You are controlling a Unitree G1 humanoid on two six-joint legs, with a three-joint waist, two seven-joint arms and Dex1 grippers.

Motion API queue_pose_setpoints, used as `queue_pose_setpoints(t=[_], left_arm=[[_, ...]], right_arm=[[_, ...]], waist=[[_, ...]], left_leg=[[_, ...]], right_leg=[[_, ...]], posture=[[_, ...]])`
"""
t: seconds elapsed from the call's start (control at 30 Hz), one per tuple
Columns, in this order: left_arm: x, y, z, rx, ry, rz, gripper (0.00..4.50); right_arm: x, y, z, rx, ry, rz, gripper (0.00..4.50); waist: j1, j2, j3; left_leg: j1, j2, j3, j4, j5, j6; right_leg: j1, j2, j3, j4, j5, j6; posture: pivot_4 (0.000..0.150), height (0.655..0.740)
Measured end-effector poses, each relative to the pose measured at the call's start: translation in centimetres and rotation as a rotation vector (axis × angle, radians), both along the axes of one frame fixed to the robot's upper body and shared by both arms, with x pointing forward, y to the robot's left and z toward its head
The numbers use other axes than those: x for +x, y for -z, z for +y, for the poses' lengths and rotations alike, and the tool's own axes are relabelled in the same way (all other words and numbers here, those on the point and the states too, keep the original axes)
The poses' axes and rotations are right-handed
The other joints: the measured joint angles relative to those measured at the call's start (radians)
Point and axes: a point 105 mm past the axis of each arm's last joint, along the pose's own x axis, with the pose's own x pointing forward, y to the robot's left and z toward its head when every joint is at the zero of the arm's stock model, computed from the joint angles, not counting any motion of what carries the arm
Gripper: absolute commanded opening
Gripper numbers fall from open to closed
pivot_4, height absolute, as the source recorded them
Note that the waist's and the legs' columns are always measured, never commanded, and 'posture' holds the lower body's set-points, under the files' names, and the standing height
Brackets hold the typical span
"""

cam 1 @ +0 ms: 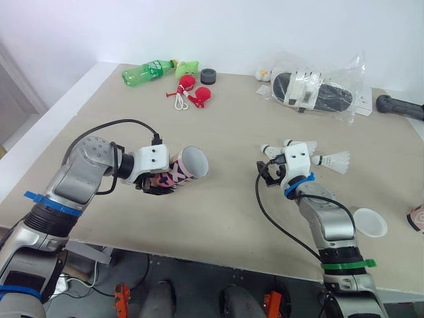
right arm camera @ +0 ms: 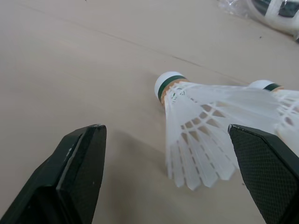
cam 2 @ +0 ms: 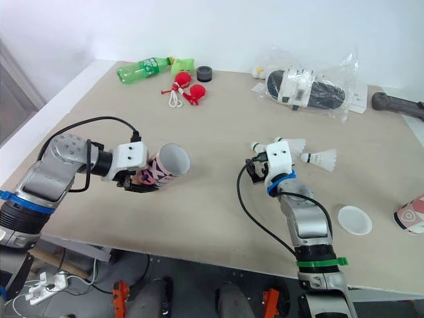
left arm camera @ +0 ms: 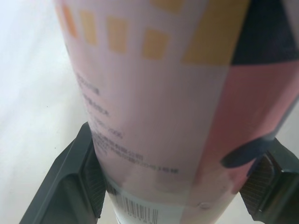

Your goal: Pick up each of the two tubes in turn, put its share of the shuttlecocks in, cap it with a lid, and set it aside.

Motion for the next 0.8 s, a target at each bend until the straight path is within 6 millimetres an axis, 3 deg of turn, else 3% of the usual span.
queue_pose_setpoints(t=[0.1,0.13,0.17,0.43,0.47,0.6,0.67,0.8], left_arm=[[0.1,0.0,-0.2,-0.004,0.001,-0.005,3.07],[0.1,0.1,-0.3,-0.006,0.003,-0.006,3.06],[0.1,0.1,-0.3,-0.006,0.006,-0.009,3.06],[0.2,0.2,-0.4,-0.003,-0.001,0.002,3.06],[0.2,0.2,-0.4,-0.002,-0.002,0.003,3.06],[0.3,0.1,-0.6,0.003,0.0,0.006,3.06],[0.3,0.1,-0.7,0.007,-0.001,0.011,3.06],[0.4,0.1,-0.9,0.022,0.011,0.018,3.06]], right_arm=[[0.8,0.5,0.7,0.017,-0.006,0.013,4.5],[1.2,0.5,0.9,0.024,-0.008,0.013,4.08],[1.4,0.5,1.0,0.025,-0.009,0.01,3.94],[2.1,0.8,1.3,0.034,-0.002,0.001,0.28],[2.2,0.6,1.2,0.035,-0.002,-0.008,0.05],[1.9,0.3,1.4,0.034,-0.021,-0.023,0.05],[1.1,-0.9,2.0,0.012,-0.105,-0.054,0.05],[-2.1,-6.4,5.1,-0.111,-0.444,-0.181,0.05]], waist=[[0.001,0.0,0.0],[0.002,0.0,0.0],[0.003,0.0,0.0],[0.004,0.001,0.0],[0.004,0.001,0.0],[0.004,0.001,0.0],[0.006,0.002,0.0],[0.008,0.005,0.0]], left_leg=[[0.0,0.0,0.0,0.0,0.0,0.001],[0.0,0.0,0.0,0.001,0.0,0.001],[0.0,-0.001,0.0,0.001,0.001,0.001],[0.001,-0.001,0.0,0.002,0.001,0.002],[0.001,-0.001,0.0,0.002,0.001,0.002],[0.001,-0.001,0.0,0.002,0.002,0.003],[0.0,-0.001,0.0,0.002,0.002,0.003],[0.0,-0.001,0.0,0.002,0.002,0.003]], right_leg=[[0.001,0.0,0.0,0.0,0.001,0.001],[0.001,0.0,0.0,0.0,0.001,0.001],[0.001,-0.001,0.0,0.0,0.001,0.001],[0.001,-0.001,0.0,0.0,0.003,0.001],[0.001,-0.001,0.0,0.0,0.003,0.001],[0.002,-0.001,0.0,0.0,0.003,0.001],[0.002,-0.001,0.0,0.0,0.003,0.002],[0.002,-0.001,0.0,0.0,0.003,0.002]], posture=[[0.15,0.74],[0.15,0.74],[0.15,0.74],[0.15,0.74],[0.15,0.74],[0.15,0.74],[0.15,0.74],[0.15,0.74]])
